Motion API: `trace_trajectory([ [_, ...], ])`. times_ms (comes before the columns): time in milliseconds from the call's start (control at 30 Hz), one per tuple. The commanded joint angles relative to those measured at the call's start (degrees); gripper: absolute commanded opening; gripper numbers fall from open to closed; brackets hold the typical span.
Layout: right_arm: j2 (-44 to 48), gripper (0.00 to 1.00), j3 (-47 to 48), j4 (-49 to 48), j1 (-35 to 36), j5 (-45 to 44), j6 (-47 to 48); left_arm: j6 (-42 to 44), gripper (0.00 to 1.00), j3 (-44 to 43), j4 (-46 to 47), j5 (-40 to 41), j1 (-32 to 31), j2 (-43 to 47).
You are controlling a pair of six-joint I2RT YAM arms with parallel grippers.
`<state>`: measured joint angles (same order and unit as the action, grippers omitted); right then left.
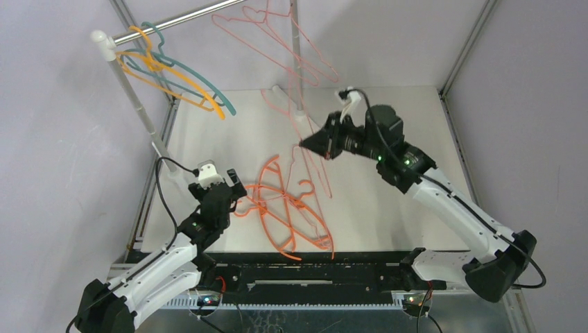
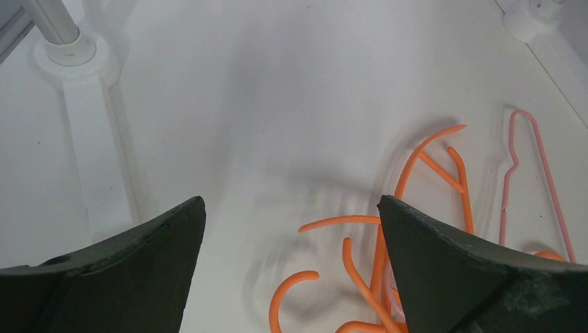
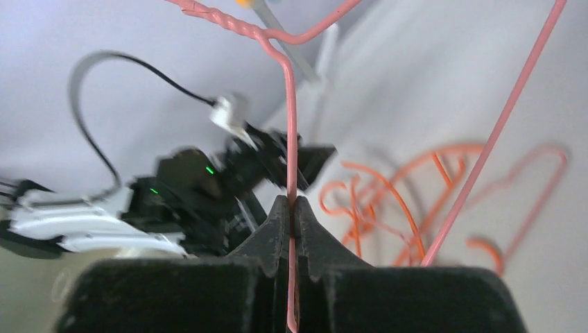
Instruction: Organize the hangers
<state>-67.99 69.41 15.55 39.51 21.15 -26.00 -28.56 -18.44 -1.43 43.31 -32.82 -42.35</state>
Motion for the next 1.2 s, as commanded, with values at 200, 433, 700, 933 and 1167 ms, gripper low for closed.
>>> trace_trajectory([
  [200,-18.9,0.0,20.2,-15.56,-4.44,17.96,-14.1,-0.32,0.99,-1.42,0.78,0.93,0.21,2.62],
  [433,-31.82,0.0,32.79,-23.95,-5.54,23.02,-21.93,-0.09,1.0,-1.31,0.73,1.12,0.21,3.67],
  [700,-42.91,0.0,50.34,-26.96,-6.44,21.97,-25.65,-0.18,1.0,-1.29,0.55,0.89,0.21,4.2],
  [933,-53.82,0.0,64.82,-28.17,-7.69,19.32,-29.44,-0.35,1.0,-1.42,0.67,0.14,0.21,4.17],
  [1167,-63.33,0.0,72.1,-34.69,-8.56,16.51,-35.3,-0.56,1.0,-1.2,0.77,-0.36,0.21,4.73],
])
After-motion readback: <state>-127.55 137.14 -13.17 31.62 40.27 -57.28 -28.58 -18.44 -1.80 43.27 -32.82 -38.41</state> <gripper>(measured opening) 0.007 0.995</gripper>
